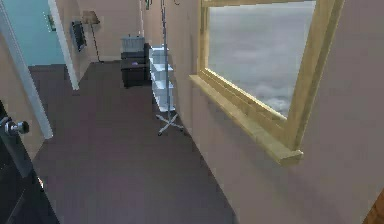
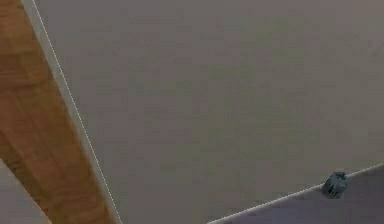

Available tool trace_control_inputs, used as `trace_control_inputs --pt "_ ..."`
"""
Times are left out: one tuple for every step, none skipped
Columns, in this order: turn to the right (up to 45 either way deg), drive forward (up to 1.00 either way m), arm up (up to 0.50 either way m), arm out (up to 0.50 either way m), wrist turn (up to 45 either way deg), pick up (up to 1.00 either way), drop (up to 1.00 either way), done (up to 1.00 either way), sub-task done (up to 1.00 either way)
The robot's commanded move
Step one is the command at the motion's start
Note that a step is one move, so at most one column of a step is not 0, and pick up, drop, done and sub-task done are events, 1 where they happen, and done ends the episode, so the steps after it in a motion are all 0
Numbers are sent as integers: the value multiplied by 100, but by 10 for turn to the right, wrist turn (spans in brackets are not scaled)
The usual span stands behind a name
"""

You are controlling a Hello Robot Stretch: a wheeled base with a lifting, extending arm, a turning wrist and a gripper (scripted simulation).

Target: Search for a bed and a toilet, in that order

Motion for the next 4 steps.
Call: trace_control_inputs --pt "-150 0 0 0 0 0 0 0 0" --pt "0 100 0 0 0 0 0 0 0" --pt "-60 0 0 0 0 0 0 0 0" --pt "0 20 0 0 0 0 0 0 0"
